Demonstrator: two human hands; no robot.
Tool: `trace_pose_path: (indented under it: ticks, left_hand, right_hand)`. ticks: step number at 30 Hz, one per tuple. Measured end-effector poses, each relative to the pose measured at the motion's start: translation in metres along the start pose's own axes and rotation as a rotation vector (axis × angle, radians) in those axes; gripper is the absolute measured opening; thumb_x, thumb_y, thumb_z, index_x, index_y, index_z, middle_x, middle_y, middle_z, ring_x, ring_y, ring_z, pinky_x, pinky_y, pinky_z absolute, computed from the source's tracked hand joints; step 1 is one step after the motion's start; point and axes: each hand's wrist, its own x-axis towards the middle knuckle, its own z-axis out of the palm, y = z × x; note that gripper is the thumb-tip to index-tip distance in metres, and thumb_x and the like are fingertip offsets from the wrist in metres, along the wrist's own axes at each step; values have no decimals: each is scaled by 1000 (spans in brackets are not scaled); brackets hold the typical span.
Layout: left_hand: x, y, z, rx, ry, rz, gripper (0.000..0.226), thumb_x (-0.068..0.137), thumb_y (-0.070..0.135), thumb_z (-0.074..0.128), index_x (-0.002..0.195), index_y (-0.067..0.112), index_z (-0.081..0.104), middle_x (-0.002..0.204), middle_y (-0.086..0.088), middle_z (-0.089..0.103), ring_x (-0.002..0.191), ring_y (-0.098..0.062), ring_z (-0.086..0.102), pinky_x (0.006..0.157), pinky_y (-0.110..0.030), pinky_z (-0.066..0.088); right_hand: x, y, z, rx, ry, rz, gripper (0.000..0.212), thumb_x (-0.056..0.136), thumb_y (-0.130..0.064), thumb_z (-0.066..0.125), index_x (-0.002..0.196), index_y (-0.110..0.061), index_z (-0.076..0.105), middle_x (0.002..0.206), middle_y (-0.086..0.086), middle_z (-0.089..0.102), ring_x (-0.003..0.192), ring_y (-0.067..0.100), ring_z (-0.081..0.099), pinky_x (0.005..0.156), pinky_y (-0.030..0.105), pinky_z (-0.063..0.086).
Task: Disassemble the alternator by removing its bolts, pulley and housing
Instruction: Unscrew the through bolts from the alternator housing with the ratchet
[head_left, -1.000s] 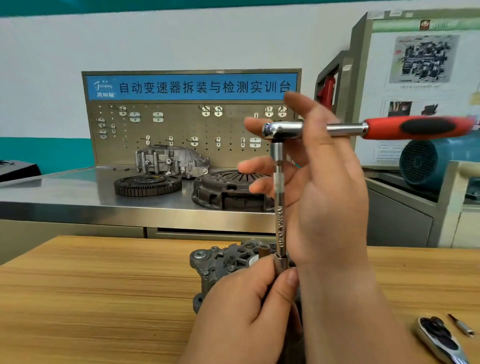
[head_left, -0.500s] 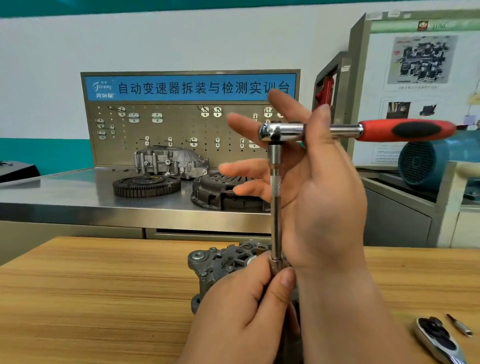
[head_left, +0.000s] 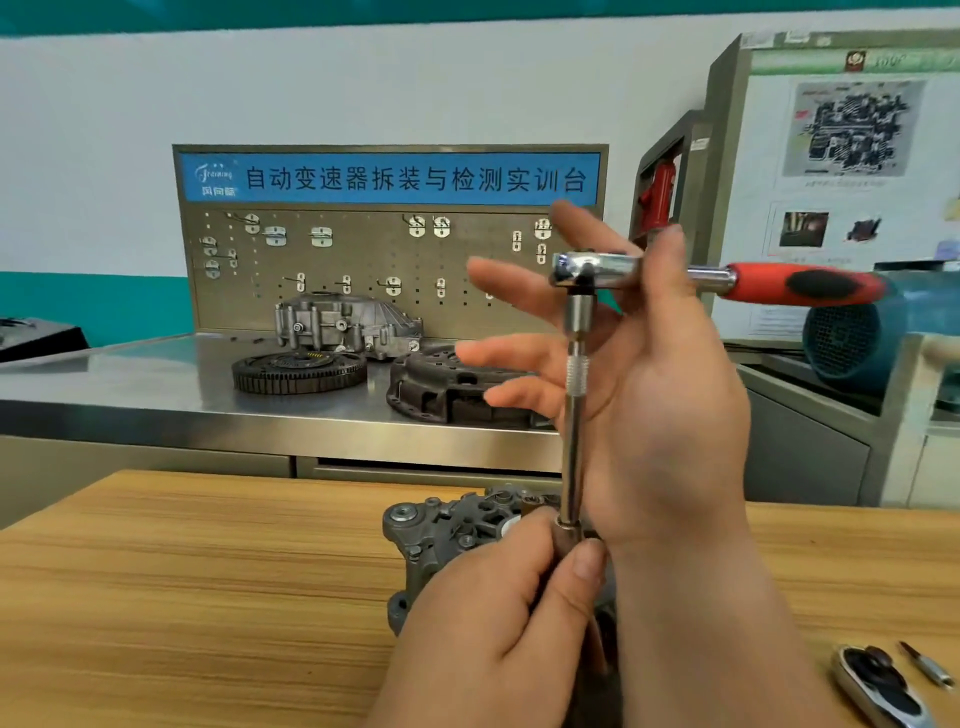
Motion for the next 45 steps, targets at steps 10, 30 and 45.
trace_pose_path:
  ticks: [10, 30, 45]
  left_hand:
    - [2, 3, 1, 45, -8, -53, 36, 74, 64, 34, 98, 43, 52, 81, 20, 65, 79, 2, 58, 65, -17, 43]
    - [0, 1, 2, -39, -13, -35, 50, 74, 69, 34, 97, 35, 63, 83, 15, 69, 82, -4, 64, 73, -31, 52]
    - [-1, 3, 1, 12, -14, -58, 53, 69, 71, 31, 100, 38, 59, 84, 17, 68, 83, -2, 63, 75, -31, 51]
  right_hand:
    - [-2, 2, 4, -366, -20, -414, 33, 96, -10, 47, 120, -29, 56, 124, -8, 62, 95, 29, 67, 69, 44, 57]
    - [1, 1, 0, 59, 5, 16, 51, 98, -48, 27, 135, -20, 48, 112, 4, 72, 73, 25, 71, 50, 25, 54]
    - [0, 2, -3, 84, 55, 24, 54, 98, -49, 25, 134, -17, 49, 106, 4, 74, 63, 21, 70, 48, 23, 52]
